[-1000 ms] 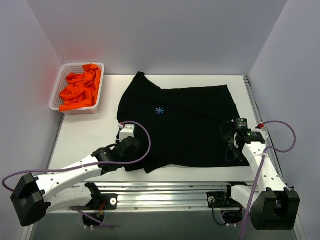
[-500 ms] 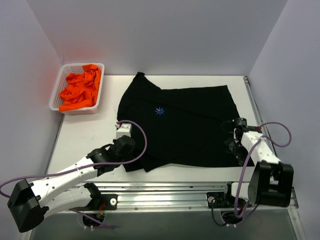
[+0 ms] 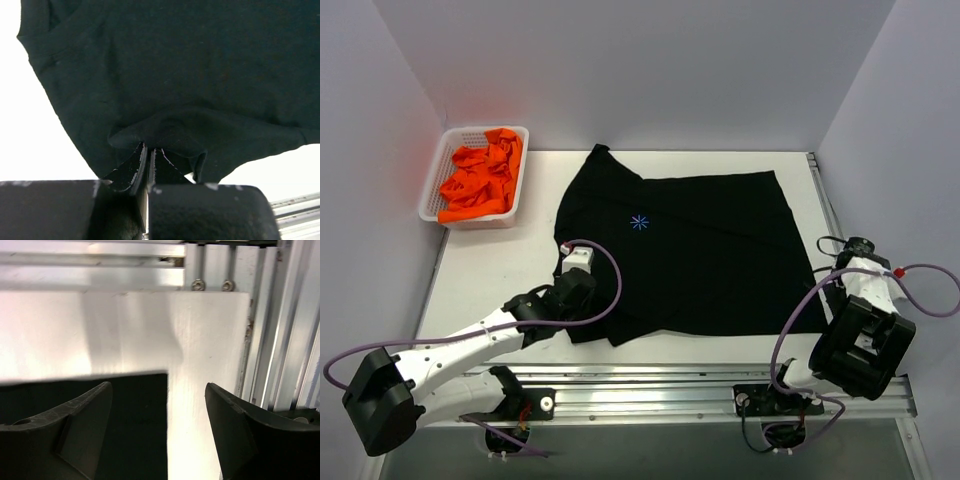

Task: Fold and stack the t-shirts
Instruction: Fold the tshirt

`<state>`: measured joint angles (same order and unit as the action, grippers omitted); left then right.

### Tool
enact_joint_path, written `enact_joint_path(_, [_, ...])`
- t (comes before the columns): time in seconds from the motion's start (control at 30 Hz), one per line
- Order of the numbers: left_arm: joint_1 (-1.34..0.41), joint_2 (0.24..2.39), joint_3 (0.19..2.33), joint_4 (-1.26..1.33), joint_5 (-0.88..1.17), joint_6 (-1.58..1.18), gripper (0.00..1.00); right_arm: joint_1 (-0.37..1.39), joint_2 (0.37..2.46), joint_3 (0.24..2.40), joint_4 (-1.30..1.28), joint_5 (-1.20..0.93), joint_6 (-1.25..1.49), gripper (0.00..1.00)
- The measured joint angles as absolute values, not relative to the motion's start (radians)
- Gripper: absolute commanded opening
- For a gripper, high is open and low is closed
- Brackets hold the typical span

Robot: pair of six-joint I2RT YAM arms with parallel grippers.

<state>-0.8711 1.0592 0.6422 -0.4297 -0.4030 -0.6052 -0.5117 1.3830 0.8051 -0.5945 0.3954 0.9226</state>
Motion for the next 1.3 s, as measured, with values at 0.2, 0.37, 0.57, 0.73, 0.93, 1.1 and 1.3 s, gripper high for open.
enact_joint_path(0.2, [-0.871,1.092,0.642,-0.383,-0.35,-0.589,0.02,-0.604,1.423,0.753,-0.547,0.382,0.911,0.68])
enact_joint_path(0.37, [-0.871,1.125,0.642,-0.372,-0.331,-0.582,0.02,-0.596,1.415,0.697,-0.505,0.348,0.903,0.68])
enact_joint_path(0.57, [-0.871,1.124,0.642,-0.368,-0.332,-0.581,0.02,-0.587,1.414,0.694,-0.476,0.332,0.883,0.68])
enact_joint_path(0.73, [-0.871,1.124,0.642,-0.365,-0.332,-0.58,0.02,-0.576,1.414,0.694,-0.455,0.311,0.872,0.67])
enact_joint_path(0.93, [-0.871,1.125,0.642,-0.353,-0.334,-0.579,0.02,-0.475,1.358,0.695,-0.459,0.302,0.891,0.67])
enact_joint_path(1.1, [-0.876,1.128,0.642,-0.349,-0.342,-0.578,0.02,-0.341,1.291,0.744,-0.5,0.33,0.943,0.67])
enact_joint_path(1.3, [-0.888,1.129,0.642,-0.347,-0.358,-0.578,0.02,-0.333,1.285,0.759,-0.523,0.356,0.973,0.67])
